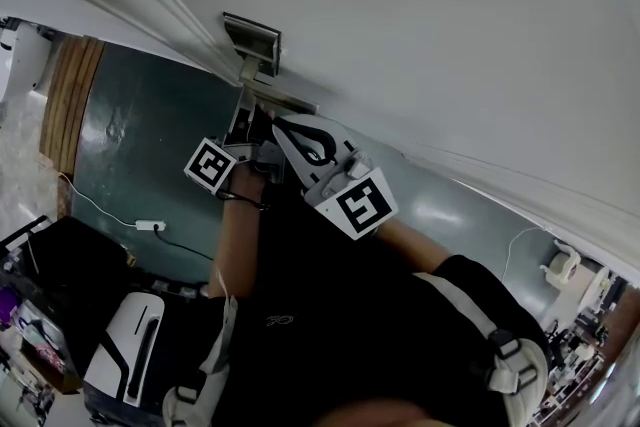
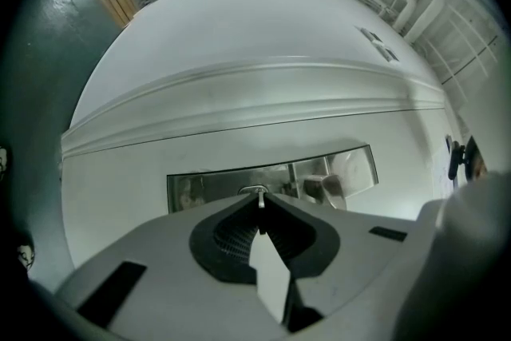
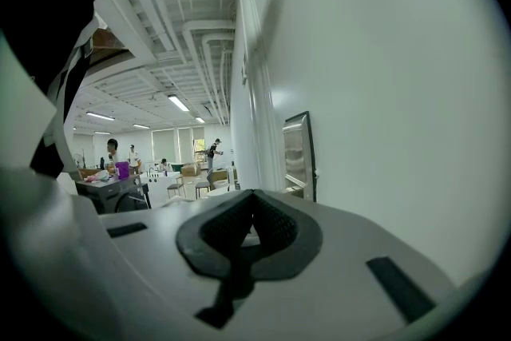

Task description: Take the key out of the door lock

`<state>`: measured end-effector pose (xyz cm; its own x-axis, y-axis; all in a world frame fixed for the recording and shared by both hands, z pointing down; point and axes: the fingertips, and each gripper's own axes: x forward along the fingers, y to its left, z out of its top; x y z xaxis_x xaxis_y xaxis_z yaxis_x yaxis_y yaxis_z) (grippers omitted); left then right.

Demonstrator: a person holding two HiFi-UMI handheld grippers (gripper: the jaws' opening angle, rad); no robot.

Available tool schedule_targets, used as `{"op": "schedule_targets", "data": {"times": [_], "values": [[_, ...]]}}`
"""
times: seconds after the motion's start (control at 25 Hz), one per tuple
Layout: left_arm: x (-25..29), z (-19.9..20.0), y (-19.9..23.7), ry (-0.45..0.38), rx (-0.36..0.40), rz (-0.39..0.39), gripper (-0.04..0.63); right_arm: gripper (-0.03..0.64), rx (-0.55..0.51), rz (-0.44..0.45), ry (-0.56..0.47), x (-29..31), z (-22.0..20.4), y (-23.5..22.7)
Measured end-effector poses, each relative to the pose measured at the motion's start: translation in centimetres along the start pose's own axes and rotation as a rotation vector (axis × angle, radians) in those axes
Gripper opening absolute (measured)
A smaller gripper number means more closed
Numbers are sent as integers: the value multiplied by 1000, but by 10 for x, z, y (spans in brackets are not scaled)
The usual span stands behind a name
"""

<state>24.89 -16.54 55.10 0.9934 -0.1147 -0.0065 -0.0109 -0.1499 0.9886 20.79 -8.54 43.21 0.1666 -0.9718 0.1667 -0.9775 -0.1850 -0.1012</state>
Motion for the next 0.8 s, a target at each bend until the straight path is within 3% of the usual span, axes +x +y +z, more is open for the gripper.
{"op": "schedule_targets", "data": {"times": [0.44, 0.8], "values": [[-16, 2, -8, -29, 12, 5, 37, 9, -25, 50, 11, -2, 4, 13], [-63, 13, -6, -137, 53, 58, 37, 9, -53, 172, 13, 0, -1, 39]]}}
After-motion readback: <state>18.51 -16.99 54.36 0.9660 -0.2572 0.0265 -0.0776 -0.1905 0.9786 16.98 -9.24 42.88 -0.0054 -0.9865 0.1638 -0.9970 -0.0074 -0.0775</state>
